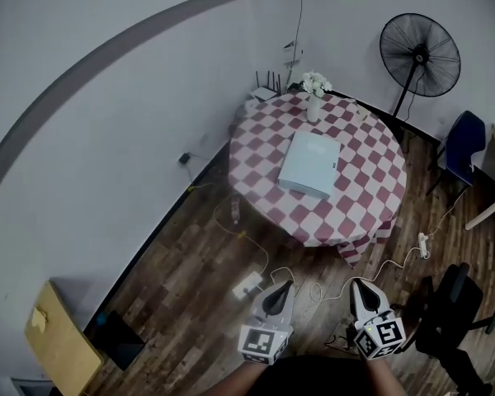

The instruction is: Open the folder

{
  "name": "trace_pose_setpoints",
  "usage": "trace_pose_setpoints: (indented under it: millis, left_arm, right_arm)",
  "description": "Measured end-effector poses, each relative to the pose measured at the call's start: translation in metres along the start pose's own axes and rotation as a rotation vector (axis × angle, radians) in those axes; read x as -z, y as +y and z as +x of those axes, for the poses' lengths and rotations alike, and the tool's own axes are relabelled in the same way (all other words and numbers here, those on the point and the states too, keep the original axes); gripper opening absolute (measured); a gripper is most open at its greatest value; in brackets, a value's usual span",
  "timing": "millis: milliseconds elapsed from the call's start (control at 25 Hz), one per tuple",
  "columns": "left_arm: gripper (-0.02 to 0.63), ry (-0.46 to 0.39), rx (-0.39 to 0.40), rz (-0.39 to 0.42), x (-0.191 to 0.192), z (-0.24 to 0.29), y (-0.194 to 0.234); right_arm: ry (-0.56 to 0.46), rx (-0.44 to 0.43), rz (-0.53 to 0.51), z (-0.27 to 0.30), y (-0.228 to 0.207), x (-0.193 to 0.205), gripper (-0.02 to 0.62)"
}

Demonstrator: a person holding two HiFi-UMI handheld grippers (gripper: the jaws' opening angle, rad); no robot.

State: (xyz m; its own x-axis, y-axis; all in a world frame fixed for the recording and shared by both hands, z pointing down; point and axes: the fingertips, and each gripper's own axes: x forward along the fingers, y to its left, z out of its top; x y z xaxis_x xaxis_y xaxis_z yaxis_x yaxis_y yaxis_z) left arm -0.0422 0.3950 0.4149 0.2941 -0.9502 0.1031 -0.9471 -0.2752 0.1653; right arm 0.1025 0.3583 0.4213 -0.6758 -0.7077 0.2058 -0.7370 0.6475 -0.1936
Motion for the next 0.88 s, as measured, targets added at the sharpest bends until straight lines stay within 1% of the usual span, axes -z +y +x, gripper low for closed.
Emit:
trace_pose_setpoints:
  millis: [160, 320, 440, 600, 720, 880]
  left_arm:
    - [0.005, 0.001, -0.005, 0.016, -0.001, 0.018, 0.024]
    - [0.005, 0.004, -0.012, 0.014, 0.0, 0.033, 0.042]
    - [0.005, -0.002, -0.004, 0.016, -0.002, 0.05, 0.044]
    - [0.005, 0.027, 0.008, 0.031, 0.0, 0.079, 0.047]
    - [0.005, 0.027, 0.003, 0.031, -0.001, 0.112, 0.058]
    - [0.005, 0.061, -0.008, 0.058, 0.002, 0.169, 0.08]
  right_arm:
    - [0.042, 0.025, -0.037, 0.023, -0.01, -0.003, 0.002]
    - [0.003, 0.007, -0.044, 0.05, -0.013, -0.017, 0.002]
    - [-0.008, 0.008, -0.048, 0.069, -0.023, -0.023, 0.002]
    - [0.013, -0.004, -0.051, 0.096, -0.037, -0.023, 0.002]
    - [0.012, -0.021, -0.035, 0.123, -0.057, -0.025, 0.002]
    - [0.025, -0.031, -0.016, 0.172, -0.099, -0.025, 0.002]
